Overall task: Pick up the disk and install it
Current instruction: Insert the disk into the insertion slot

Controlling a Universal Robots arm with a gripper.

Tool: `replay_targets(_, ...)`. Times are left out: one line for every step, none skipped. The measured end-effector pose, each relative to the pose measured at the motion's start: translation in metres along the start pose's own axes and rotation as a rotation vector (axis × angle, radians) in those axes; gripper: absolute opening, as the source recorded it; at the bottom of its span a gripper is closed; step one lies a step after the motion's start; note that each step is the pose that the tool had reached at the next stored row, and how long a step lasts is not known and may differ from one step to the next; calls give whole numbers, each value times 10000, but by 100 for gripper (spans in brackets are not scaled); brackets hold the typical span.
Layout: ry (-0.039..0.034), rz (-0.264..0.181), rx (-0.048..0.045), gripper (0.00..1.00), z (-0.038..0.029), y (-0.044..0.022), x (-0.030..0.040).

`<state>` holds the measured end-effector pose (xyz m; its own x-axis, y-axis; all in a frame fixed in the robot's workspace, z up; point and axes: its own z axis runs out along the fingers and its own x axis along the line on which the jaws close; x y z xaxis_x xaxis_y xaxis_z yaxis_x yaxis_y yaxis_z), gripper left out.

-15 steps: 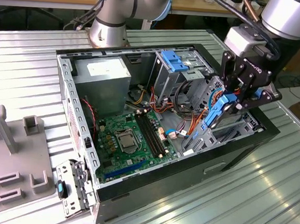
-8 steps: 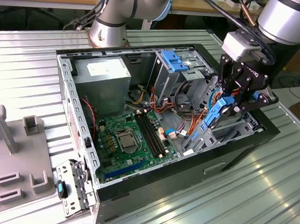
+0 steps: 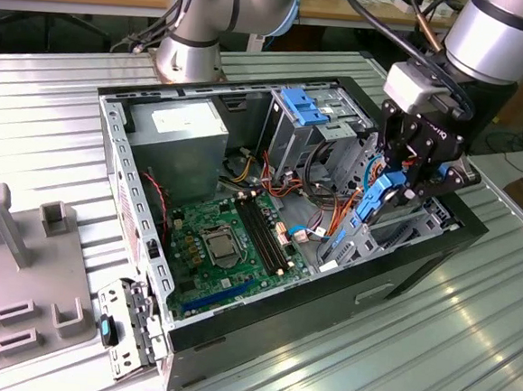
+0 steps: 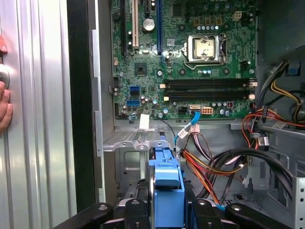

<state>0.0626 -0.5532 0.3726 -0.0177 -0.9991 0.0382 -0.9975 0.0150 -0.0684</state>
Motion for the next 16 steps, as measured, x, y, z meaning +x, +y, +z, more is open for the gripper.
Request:
replay_targets(-1, 0, 0, 37, 11, 1, 0)
replay_targets(2, 0, -1, 37, 17, 1, -1)
replay_targets(5, 0, -1, 37, 24, 2, -1)
replay_targets(6, 1, -2, 37, 34, 3, -1)
replay_targets(5, 1, -2, 37, 45, 3, -1)
replay_targets(-13, -2, 7, 37, 58, 1, -3)
replay_targets(-17, -3, 5, 37, 71, 2, -3)
replay_targets(-4, -3, 1, 37, 71, 2, -3)
replay_targets(-2, -1, 1, 37, 71, 3, -3)
replay_targets(0, -1, 1, 37, 70, 4, -3)
replay_targets(-1, -1, 0, 37, 71, 4, -3)
replay_targets(0, -1, 0, 37, 71, 4, -2)
replay_targets(1, -1, 0, 37, 70, 4, -2)
replay_targets(0, -1, 0, 37, 72, 4, -3)
replay_targets(1, -1, 0, 37, 74, 4, -3)
replay_targets(0, -1, 0, 37, 82, 5, -3)
